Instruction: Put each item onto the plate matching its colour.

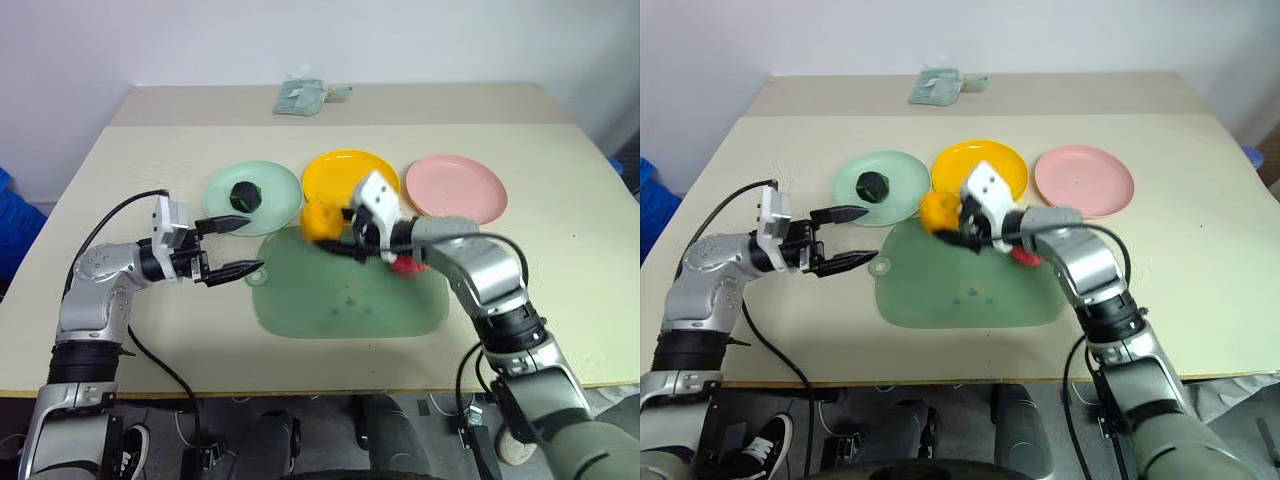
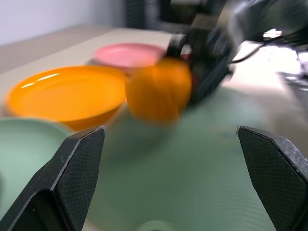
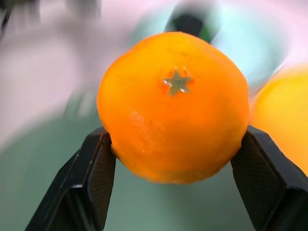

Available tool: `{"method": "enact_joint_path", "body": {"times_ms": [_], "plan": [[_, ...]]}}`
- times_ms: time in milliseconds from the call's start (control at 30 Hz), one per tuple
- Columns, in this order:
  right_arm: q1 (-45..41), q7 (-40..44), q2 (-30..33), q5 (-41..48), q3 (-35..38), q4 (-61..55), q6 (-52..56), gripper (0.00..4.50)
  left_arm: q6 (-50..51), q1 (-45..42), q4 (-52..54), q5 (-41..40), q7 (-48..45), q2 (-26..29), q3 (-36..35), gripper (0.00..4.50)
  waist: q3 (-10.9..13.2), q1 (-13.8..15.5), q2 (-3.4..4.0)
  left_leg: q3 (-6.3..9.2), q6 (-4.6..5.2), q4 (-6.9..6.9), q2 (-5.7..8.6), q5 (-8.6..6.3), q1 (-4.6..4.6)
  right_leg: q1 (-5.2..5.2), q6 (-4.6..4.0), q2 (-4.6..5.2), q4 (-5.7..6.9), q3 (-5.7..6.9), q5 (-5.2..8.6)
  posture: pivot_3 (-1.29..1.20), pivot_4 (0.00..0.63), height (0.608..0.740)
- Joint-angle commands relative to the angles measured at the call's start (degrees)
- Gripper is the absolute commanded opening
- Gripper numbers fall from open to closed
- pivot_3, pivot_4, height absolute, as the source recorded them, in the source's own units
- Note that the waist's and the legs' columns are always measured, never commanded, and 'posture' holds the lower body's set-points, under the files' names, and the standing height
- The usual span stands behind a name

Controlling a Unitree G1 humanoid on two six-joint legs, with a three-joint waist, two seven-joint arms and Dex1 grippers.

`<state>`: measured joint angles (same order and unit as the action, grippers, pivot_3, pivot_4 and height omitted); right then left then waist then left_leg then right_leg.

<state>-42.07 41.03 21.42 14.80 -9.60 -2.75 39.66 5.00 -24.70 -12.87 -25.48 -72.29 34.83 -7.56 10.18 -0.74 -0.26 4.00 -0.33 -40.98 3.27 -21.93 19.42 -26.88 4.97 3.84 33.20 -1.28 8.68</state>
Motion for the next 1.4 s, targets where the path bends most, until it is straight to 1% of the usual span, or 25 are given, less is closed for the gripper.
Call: {"method": "enact_joint_path", "body": {"times_ms": [33,100,133,167,233,267,300,333,367,433,467,533,600,700,800,867,933,1000,1067,1133,1200,1267,1300,1367,1400], "plan": [[-3.4,-8.02,-1.42,-4.36,3.02,6.79,-5.2,2.84,-5.2,-1.24,-1.18,2.73,5.34,-2.0,-0.77,4.5,0.0,0.09,0.0,0.0,0.0,0.0,0.01,0.0,0.01,0.0,0.0,0.01,0.0,0.0,0.0,0.0,0.15,0.74],[-5.56,-13.18,-1.72,-8.54,2.66,12.87,-8.31,2.84,-6.78,-1.36,-1.28,2.94,6.23,-2.88,-0.74,4.5,0.0,0.02,0.0,-0.02,0.0,0.0,0.05,0.0,0.03,0.0,0.0,0.05,-0.02,-0.01,0.0,0.0,0.15,0.74],[-6.6,-14.39,-2.18,-8.86,3.24,15.86,-8.28,2.84,-6.28,-1.19,-1.1,2.8,6.08,-2.82,-0.47,4.5,0.0,-0.04,0.0,-0.03,0.0,-0.01,0.06,0.0,0.04,0.0,-0.01,0.07,-0.02,-0.01,0.0,0.0,0.15,0.74],[-7.53,-14.77,-2.58,-8.76,3.79,18.78,-8.71,2.84,-6.39,-1.03,-0.95,2.67,6.09,-2.94,-0.38,4.5,0.0,-0.13,0.0,-0.04,0.0,0.0,0.07,0.0,0.05,-0.02,-0.01,0.07,-0.03,-0.01,-0.01,0.0,0.15,0.74],[-8.1,-12.3,-3.17,-7.18,4.2,21.54,-9.73,2.84,-6.47,-0.72,-0.61,2.73,6.54,-3.04,-0.14,4.5,0.0,-0.31,0.01,-0.07,-0.01,0.04,0.06,0.0,0.09,-0.11,-0.01,0.07,-0.01,-0.04,-0.01,0.0,0.15,0.74],[-8.04,-11.58,-3.4,-6.99,3.9,21.56,-9.9,3.9,-6.92,-0.64,-0.49,2.52,6.31,-3.12,-0.15,4.5,0.01,-0.37,0.02,-0.08,-0.01,0.07,0.05,0.01,0.1,-0.14,-0.01,0.05,-0.01,-0.04,-0.01,0.0,0.15,0.74],[-8.06,-11.65,-3.68,-7.05,3.89,21.5,-10.12,4.31,-7.15,-0.58,-0.37,2.12,5.85,-3.13,-0.23,4.5,0.01,-0.43,0.03,-0.1,-0.02,0.07,0.03,0.01,0.14,-0.18,-0.01,0.04,0.0,-0.05,-0.01,0.0,0.15,0.74],[-8.34,-12.75,-4.0,-7.35,4.43,21.63,-10.73,4.45,-6.36,-0.45,0.03,1.29,5.0,-2.79,-0.34,4.5,0.01,-0.61,0.03,-0.13,-0.02,0.07,0.03,0.01,0.19,-0.25,-0.01,0.04,0.02,-0.09,-0.01,0.0,0.15,0.74],[-8.61,-13.63,-4.26,-7.41,5.18,21.75,-11.3,4.45,-5.12,-0.29,0.54,0.04,3.76,-2.39,-0.52,4.5,0.01,-0.87,0.03,-0.19,-0.02,0.07,0.01,0.01,0.19,-0.3,-0.01,0.02,0.05,-0.14,-0.01,0.0,0.15,0.74],[-8.62,-12.97,-4.0,-5.73,7.36,20.76,-11.91,4.45,-0.5,0.51,2.92,-5.78,-1.13,-1.45,-1.67,4.5,0.01,-1.38,0.03,-0.2,-0.04,0.07,-0.01,0.02,0.19,-0.31,-0.01,0.01,0.08,-0.15,-0.01,0.0,0.15,0.74],[-8.2,-11.11,-3.62,-2.73,9.44,19.12,-9.74,4.45,3.96,0.96,4.58,-9.3,-3.09,-0.45,-2.23,4.5,0.01,-1.44,0.03,-0.19,-0.04,0.07,-0.01,0.02,0.19,-0.31,-0.01,0.01,0.08,-0.15,-0.01,0.0,0.15,0.74],[-6.27,-5.83,-1.32,2.49,11.88,14.49,-5.36,4.45,7.77,1.52,6.74,-12.99,-4.32,0.31,-3.31,4.5,0.03,-1.48,0.06,-0.16,-0.02,0.07,-0.01,0.01,0.22,-0.3,-0.01,0.02,0.07,-0.15,-0.01,0.0,0.15,0.74],[-3.07,0.39,3.02,6.55,12.18,8.15,-0.87,4.45,9.5,2.44,7.95,-13.8,-5.09,1.23,-3.23,4.5,0.03,-1.27,0.06,-0.13,0.03,0.07,0.0,-0.02,0.25,-0.3,-0.01,0.03,0.04,-0.14,0.0,0.0,0.15,0.74],[1.67,7.45,10.59,10.78,11.52,0.08,4.89,4.45,9.96,3.29,8.35,-13.45,-5.43,1.37,-2.95,4.5,0.03,-1.18,0.06,-0.15,0.12,0.04,0.02,-0.06,0.25,-0.25,-0.01,0.03,-0.02,-0.14,0.0,0.0,0.15,0.74],[6.76,11.25,19.2,9.46,9.28,-4.96,6.92,4.45,12.33,3.83,9.01,-13.92,-6.75,1.84,-1.86,4.5,0.03,-1.14,0.06,-0.2,0.15,0.03,0.02,-0.08,0.21,-0.21,-0.01,0.03,-0.03,-0.14,0.0,0.0,0.15,0.74],[8.96,12.12,22.39,9.06,8.54,-6.03,8.47,4.45,14.58,4.17,9.51,-14.23,-8.03,2.42,-0.96,4.5,0.03,-1.12,0.05,-0.24,0.39,0.03,0.01,-0.21,0.16,-0.18,0.0,0.03,-0.02,-0.16,0.0,0.0,0.15,0.74],[10.0,12.24,23.24,9.7,8.43,-5.87,9.57,4.45,15.33,4.05,9.3,-13.8,-8.67,2.42,-0.55,4.5,0.03,-1.43,0.05,-0.26,0.4,0.03,-0.02,-0.22,0.04,-0.1,0.0,-0.01,-0.05,-0.16,0.0,0.0,0.15,0.74],[12.48,11.36,24.31,5.93,5.72,-4.8,6.82,4.45,14.98,3.32,8.49,-13.11,-9.14,2.13,-0.04,4.5,0.03,-1.59,0.05,-0.28,0.4,0.03,-0.06,-0.22,-0.03,-0.08,0.0,-0.04,-0.06,-0.19,0.0,0.0,0.15,0.74],[14.52,11.08,23.75,5.65,4.96,-4.95,6.71,4.45,14.45,2.29,7.63,-12.74,-9.27,1.86,0.05,4.5,0.03,-1.43,0.05,-0.26,0.4,0.04,-0.09,-0.22,-0.04,-0.08,0.0,-0.06,-0.05,-0.18,0.0,0.0,0.15,0.74],[14.78,10.6,22.7,6.88,5.77,-5.11,7.93,4.45,13.78,1.71,7.04,-12.32,-9.23,1.69,-0.09,4.5,-0.01,-1.42,0.01,-0.29,0.39,0.04,-0.08,-0.21,-0.06,-0.07,0.0,-0.04,-0.05,-0.21,0.0,0.0,0.15,0.74],[14.89,10.59,22.93,6.32,5.31,-5.38,7.58,3.92,13.19,1.18,6.27,-11.89,-9.47,1.77,-0.16,4.5,-0.03,-1.36,-0.01,-0.26,0.38,0.03,-0.08,-0.21,-0.06,-0.04,0.0,-0.04,-0.06,-0.2,0.0,0.0,0.15,0.74],[14.13,9.92,21.88,7.06,6.44,-5.58,7.58,3.37,12.37,0.59,5.61,-11.62,-9.12,1.54,-0.61,4.5,-0.03,-1.34,-0.02,-0.25,0.37,0.03,-0.08,-0.21,-0.07,-0.04,0.0,-0.05,-0.06,-0.2,0.0,0.0,0.15,0.74],[13.05,9.05,21.08,7.19,7.43,-4.82,7.2,3.28,12.29,0.28,5.3,-11.67,-8.71,1.39,-0.93,4.5,-0.03,-1.35,-0.02,-0.25,0.34,0.04,-0.08,-0.19,-0.07,-0.04,0.0,-0.05,-0.07,-0.2,0.0,0.0,0.15,0.74],[11.01,7.05,19.7,6.29,9.07,-2.5,4.54,3.28,11.39,-0.29,4.6,-11.34,-7.85,0.9,-1.43,4.5,-0.03,-1.38,-0.01,-0.25,0.27,0.03,-0.08,-0.15,-0.06,-0.04,0.0,-0.04,-0.07,-0.2,0.0,0.0,0.15,0.74],[8.91,4.38,18.26,5.72,10.79,0.4,3.32,3.28,11.05,-0.78,4.02,-10.8,-6.21,0.42,-1.69,4.5,-0.02,-1.35,0.0,-0.25,0.26,0.03,-0.08,-0.15,-0.06,-0.04,0.0,-0.04,-0.07,-0.2,0.0,0.0,0.15,0.74]]}}
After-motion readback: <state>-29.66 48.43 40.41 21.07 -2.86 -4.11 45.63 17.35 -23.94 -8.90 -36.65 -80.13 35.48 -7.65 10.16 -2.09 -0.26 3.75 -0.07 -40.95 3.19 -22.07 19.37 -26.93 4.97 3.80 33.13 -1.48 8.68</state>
